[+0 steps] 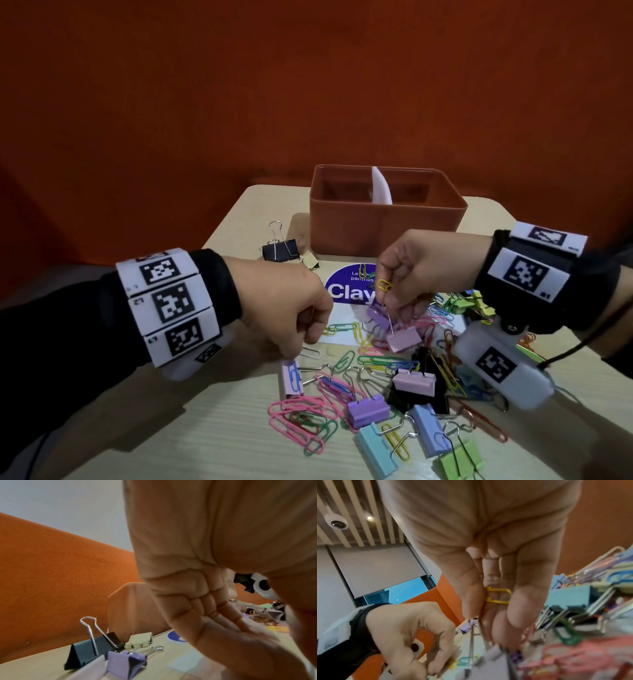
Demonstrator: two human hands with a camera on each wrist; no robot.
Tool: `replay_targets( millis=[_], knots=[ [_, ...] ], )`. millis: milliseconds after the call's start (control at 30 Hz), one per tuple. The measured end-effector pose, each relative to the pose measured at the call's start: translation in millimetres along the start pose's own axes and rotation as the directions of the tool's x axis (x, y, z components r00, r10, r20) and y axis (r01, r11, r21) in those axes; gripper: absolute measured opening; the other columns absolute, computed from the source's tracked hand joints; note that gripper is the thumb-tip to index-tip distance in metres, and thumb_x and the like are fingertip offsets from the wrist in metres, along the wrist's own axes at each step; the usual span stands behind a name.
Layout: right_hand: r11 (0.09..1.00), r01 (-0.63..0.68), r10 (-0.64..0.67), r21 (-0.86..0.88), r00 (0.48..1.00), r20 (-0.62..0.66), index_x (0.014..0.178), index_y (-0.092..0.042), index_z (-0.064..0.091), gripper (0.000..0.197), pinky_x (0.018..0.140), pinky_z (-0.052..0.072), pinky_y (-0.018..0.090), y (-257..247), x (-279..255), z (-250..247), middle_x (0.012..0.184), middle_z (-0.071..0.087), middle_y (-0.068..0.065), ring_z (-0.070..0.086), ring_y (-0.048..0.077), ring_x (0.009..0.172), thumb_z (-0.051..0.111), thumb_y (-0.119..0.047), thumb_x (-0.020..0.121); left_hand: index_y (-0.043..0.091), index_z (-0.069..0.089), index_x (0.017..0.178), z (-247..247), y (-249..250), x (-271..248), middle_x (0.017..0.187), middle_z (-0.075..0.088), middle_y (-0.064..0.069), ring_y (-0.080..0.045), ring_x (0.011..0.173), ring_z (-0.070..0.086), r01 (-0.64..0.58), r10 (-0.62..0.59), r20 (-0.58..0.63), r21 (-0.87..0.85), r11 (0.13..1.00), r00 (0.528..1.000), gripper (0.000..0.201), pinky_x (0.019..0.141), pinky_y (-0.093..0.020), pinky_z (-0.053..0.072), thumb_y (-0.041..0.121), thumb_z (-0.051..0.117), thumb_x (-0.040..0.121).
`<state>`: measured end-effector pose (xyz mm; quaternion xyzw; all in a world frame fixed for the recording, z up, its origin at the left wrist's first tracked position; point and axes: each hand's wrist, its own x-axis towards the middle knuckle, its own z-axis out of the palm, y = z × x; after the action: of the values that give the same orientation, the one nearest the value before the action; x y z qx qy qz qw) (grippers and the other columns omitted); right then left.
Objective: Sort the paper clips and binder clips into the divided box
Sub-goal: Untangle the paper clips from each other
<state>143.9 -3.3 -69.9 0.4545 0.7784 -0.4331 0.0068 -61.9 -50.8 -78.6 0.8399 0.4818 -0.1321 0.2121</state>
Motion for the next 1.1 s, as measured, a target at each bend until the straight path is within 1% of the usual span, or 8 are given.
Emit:
replay_targets(
  millis=[200, 333, 400, 533, 633, 733, 1000, 1100],
  knots=[
    [0.988, -0.067, 0.051, -0.14, 0.992, -0.111, 0.093, -0.003, 0.066, 0.017, 0.058, 0.053, 0.027, -8, -8, -6, 0.082, 0.074, 0.015, 0.065, 0.021, 0.06, 0.056, 0.008, 0.085, 0.02, 0.068, 0.085, 1, 1, 2, 0.069, 0.062, 0.011, 0.004, 0.058, 0.052, -0.012, 0.013, -0.02, 0.046, 0.999, 1.0, 0.013, 0.048, -0.008, 0.037, 0.015, 0.071, 0.074],
    [0.924, -0.047, -0.042, -0.379, 0.974, -0.224, 0.088, -0.018, 0.066, 0.032, 0.05, 0.04, 0.014, -16, -8, -5, 0.073, 0.068, -0.003, 0.052, 0.001, 0.049, 0.046, 0.007, 0.084, 0.023, 0.068, 0.084, -3, -1, -2, 0.076, 0.066, 0.013, 0.004, 0.066, 0.057, -0.046, 0.046, -0.045, 0.003, 0.999, 0.998, 0.016, 0.053, -0.006, 0.04, 0.019, 0.078, 0.072],
    [0.879, 0.006, -0.147, -0.477, 0.954, -0.26, 0.089, -0.025, 0.067, 0.033, 0.053, 0.036, 0.015, -21, -6, 0, 0.067, 0.057, -0.011, 0.048, 0.001, 0.056, 0.045, -0.001, 0.088, 0.024, 0.07, 0.087, -4, -1, -2, 0.081, 0.067, 0.012, 0.003, 0.071, 0.058, -0.056, 0.056, -0.037, 0.024, 0.998, 0.998, 0.018, 0.055, -0.005, 0.041, 0.025, 0.08, 0.073],
    [0.723, 0.128, -0.268, -0.679, 0.958, -0.105, 0.088, -0.027, 0.07, 0.007, 0.055, 0.034, 0.014, -37, -1, 16, 0.058, 0.048, -0.015, 0.044, -0.002, 0.057, 0.066, -0.027, 0.083, 0.023, 0.07, 0.081, -5, -1, 1, 0.073, 0.066, 0.014, 0.008, 0.066, 0.056, -0.05, 0.05, -0.003, 0.032, 0.998, 0.999, 0.009, 0.053, -0.004, 0.04, 0.027, 0.078, 0.077],
    [0.577, 0.152, -0.23, -0.802, 0.973, 0.019, 0.094, -0.03, 0.069, 0.024, 0.054, 0.036, 0.023, -44, 6, 25, 0.059, 0.045, -0.015, 0.044, 0.004, 0.059, 0.075, -0.038, 0.073, 0.021, 0.069, 0.078, -5, -1, 3, 0.072, 0.066, 0.009, 0.0, 0.065, 0.058, -0.044, 0.044, 0.013, 0.032, 0.999, 0.999, 0.008, 0.054, -0.008, 0.042, 0.024, 0.076, 0.079],
    [0.492, 0.135, -0.16, -0.86, 0.985, 0.063, 0.097, -0.029, 0.067, 0.029, 0.051, 0.033, 0.023, -47, 8, 30, 0.068, 0.048, -0.013, 0.045, 0.01, 0.065, 0.075, -0.04, 0.072, 0.018, 0.071, 0.084, -4, -2, 2, 0.077, 0.068, 0.007, -0.002, 0.068, 0.059, -0.034, 0.034, -0.004, 0.028, 0.999, 0.999, 0.012, 0.055, -0.009, 0.042, 0.026, 0.077, 0.078],
    [0.443, 0.094, -0.125, -0.891, 0.991, 0.043, 0.096, -0.025, 0.067, 0.017, 0.05, 0.032, 0.02, -39, 9, 27, 0.092, 0.063, -0.004, 0.05, 0.017, 0.078, 0.061, -0.017, 0.082, 0.018, 0.073, 0.084, -4, -8, 1, 0.077, 0.07, 0.008, -0.002, 0.067, 0.06, -0.031, 0.031, -0.018, 0.046, 0.998, 0.999, 0.008, 0.056, -0.011, 0.046, 0.022, 0.076, 0.078],
    [0.454, 0.104, -0.124, -0.885, 0.991, 0.052, 0.096, -0.025, 0.067, 0.016, 0.049, 0.031, 0.019, -38, 10, 29, 0.083, 0.058, -0.007, 0.048, 0.016, 0.075, 0.064, -0.02, 0.081, 0.017, 0.072, 0.083, -3, -8, 2, 0.077, 0.07, 0.006, -0.001, 0.063, 0.057, -0.014, 0.013, 0.019, 0.037, 0.999, 1.0, 0.005, 0.051, -0.008, 0.042, 0.019, 0.073, 0.079]
  ],
)
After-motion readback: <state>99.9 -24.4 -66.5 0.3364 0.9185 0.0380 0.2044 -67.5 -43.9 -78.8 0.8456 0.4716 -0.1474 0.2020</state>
